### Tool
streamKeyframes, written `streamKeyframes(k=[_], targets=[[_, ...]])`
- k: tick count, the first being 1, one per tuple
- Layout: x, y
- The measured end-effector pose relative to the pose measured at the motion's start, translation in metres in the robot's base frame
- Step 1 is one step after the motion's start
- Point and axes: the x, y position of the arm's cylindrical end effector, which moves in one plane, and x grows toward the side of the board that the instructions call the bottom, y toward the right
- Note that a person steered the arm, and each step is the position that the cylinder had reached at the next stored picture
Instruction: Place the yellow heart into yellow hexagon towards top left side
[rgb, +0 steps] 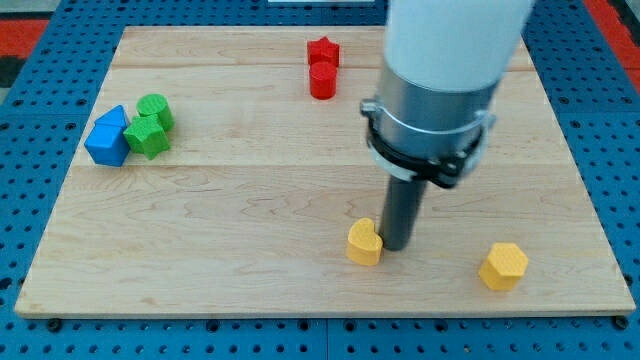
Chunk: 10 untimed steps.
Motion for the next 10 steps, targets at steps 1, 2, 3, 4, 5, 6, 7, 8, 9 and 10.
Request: streamKeyframes(k=[1,2,3,4,5,6,7,8,9,10], targets=[[-0.022,-0.005],[0.009,-0.078],[0.028,-0.115],[0.042,-0.116],[0.043,-0.084],[0.033,-0.04],[0.02,-0.006],[0.001,0.018],[-0.002,0.039],[-0.002,0.055]])
